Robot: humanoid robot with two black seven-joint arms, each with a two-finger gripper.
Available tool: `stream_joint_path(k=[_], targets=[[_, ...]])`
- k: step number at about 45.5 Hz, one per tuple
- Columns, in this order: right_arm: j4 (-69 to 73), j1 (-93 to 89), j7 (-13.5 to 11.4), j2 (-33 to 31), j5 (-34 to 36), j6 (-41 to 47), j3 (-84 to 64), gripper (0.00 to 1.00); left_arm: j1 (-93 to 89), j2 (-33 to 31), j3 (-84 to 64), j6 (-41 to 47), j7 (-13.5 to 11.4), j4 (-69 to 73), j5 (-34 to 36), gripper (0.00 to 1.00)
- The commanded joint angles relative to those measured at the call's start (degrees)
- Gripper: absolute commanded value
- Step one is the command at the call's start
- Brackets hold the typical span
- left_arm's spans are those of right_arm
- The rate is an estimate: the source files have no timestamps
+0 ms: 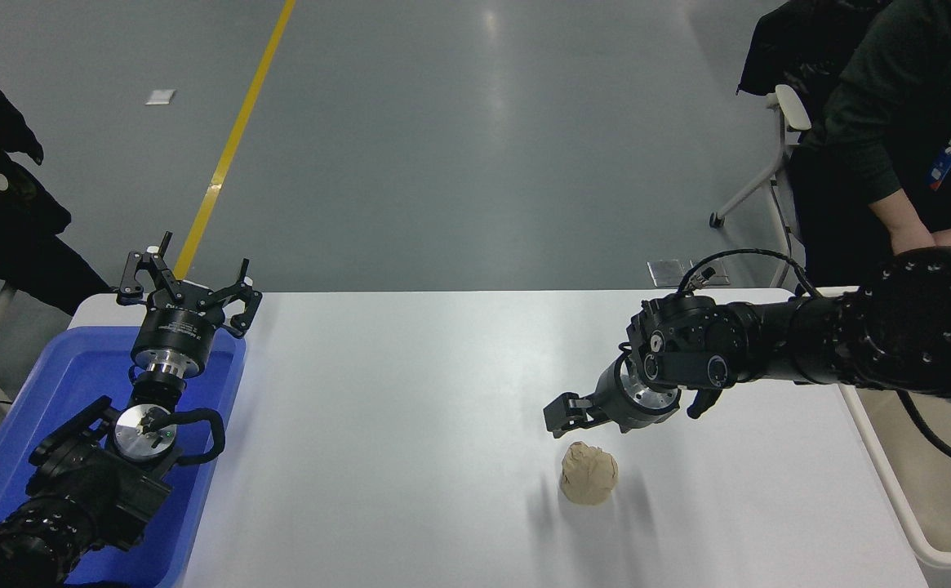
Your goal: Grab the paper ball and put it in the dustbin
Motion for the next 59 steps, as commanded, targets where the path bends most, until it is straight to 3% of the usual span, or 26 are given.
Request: stream_joint_path(k=[1,35,43,49,54,59], targets=[[0.03,-1.73,0.07,0.0,-0.98,-0.48,0.54,1.0,0.0,0.05,0.0,-0.02,0.0,-0.04,0.0,0.99],[-2.34,-7.09,0.07,0.0,-1.15,-0.57,2.39,0.99,0.0,0.05,0.0,-0.02,0.0,-0.04,0.0,0.99],[-2.34,-7.97,0.07,0.0,-5.98,-0.66,1.95,0.97,0.0,-0.03,0.0,-0.02,0.0,-0.04,0.0,0.99],[-2.16,-8.15,0.07,0.0,-8.71,-0.66,1.86,0.86,0.0,0.05,0.0,-0.02,0.0,-0.04,0.0,0.99],[-2.08,-7.44,0.07,0.0,-8.98,-0.57,1.69,0.39,0.0,0.05,0.0,-0.02,0.0,-0.04,0.0,0.99],[-1.99,-6.74,0.07,0.0,-8.98,-0.48,1.07,0.02,0.0,0.05,0.0,-0.02,0.0,-0.04,0.0,0.99]])
